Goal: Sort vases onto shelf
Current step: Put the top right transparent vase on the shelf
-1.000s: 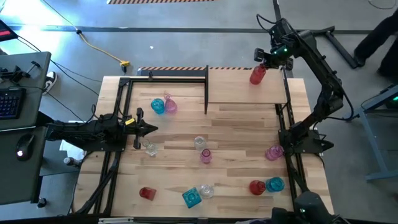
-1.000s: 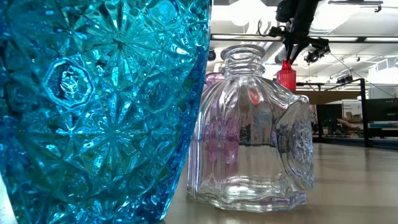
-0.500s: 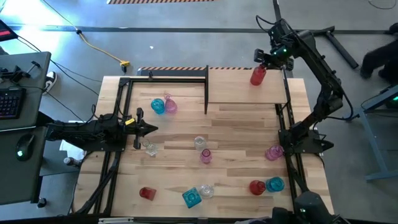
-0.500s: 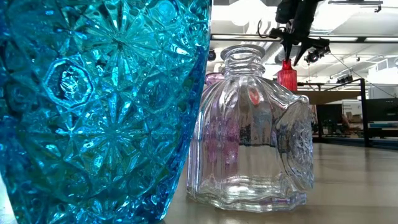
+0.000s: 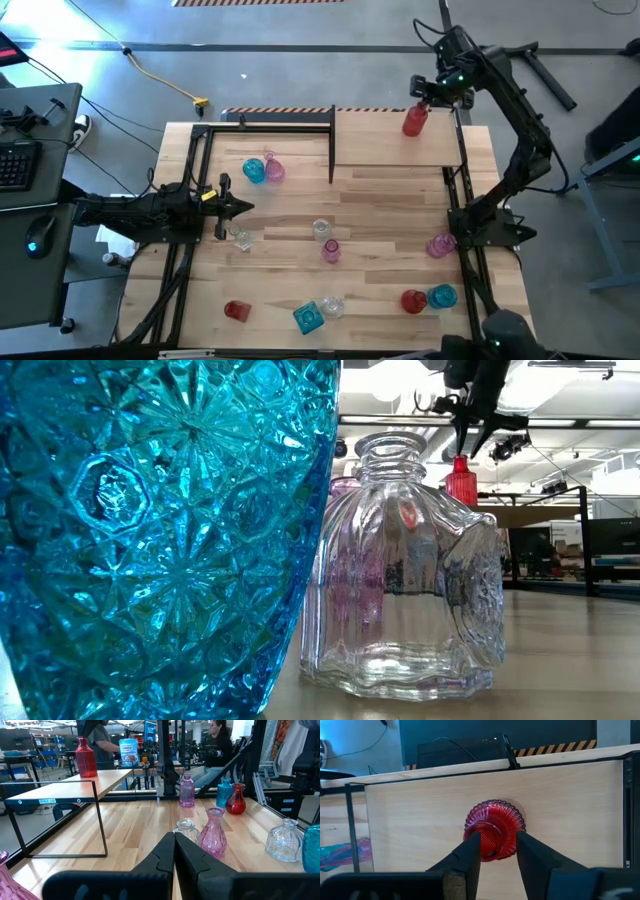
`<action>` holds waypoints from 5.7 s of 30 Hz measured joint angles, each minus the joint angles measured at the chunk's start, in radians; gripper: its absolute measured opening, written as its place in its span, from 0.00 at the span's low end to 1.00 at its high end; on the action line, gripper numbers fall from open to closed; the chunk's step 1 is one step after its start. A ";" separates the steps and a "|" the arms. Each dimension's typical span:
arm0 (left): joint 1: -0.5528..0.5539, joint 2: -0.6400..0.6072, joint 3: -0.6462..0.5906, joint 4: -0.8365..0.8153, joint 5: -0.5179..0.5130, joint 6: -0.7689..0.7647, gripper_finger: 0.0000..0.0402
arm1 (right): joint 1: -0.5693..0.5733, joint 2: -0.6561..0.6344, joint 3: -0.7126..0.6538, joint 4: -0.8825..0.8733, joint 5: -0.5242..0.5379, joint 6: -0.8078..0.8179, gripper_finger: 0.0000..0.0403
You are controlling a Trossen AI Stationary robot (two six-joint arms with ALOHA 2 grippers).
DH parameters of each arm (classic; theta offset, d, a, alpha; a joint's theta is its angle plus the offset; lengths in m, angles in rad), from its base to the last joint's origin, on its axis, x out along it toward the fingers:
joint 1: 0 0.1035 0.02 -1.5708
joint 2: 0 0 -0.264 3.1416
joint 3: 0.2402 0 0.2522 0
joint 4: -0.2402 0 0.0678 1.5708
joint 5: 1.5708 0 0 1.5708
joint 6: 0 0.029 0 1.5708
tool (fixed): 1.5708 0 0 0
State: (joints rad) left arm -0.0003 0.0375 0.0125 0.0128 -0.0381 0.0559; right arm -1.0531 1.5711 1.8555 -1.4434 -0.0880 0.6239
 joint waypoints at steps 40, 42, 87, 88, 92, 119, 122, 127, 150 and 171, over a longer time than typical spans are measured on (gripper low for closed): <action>0.000 0.000 0.000 0.000 0.000 0.000 0.00 | 0.662 -0.007 0.100 -0.046 0.062 -0.038 0.26; 0.000 0.000 0.000 0.000 0.000 0.000 0.00 | 0.694 -0.005 0.100 -0.024 0.070 -0.027 0.26; 0.000 0.000 0.000 0.000 0.000 0.000 0.00 | 1.114 0.452 0.099 0.243 0.087 -0.083 0.26; 0.000 0.000 0.000 0.000 0.000 0.000 0.00 | 1.113 0.460 0.099 0.250 0.087 -0.083 0.26; 0.000 0.000 0.000 0.000 0.000 0.000 0.00 | 1.105 0.475 0.099 0.270 0.087 -0.083 0.26; 0.000 0.000 0.000 0.000 0.000 0.000 0.00 | 1.072 0.520 -0.006 0.378 0.092 -0.083 0.26; 0.000 0.000 0.000 0.000 0.000 0.000 0.00 | 1.072 0.520 -0.006 0.388 0.092 -0.084 0.26; 0.000 0.000 0.000 0.000 0.000 0.000 0.00 | 1.072 0.520 -0.006 0.392 0.091 -0.083 0.26; 0.000 0.000 0.000 0.000 0.000 0.000 0.00 | 1.080 0.545 -0.007 0.418 0.066 -0.070 0.26; 0.000 0.000 0.000 0.000 0.000 0.000 0.00 | 1.077 0.545 -0.006 0.414 0.052 -0.090 0.03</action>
State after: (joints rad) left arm -0.0002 0.0372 0.0128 0.0128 -0.0380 0.0559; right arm 0.0238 2.1159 1.8500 -1.0294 -0.0359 0.5338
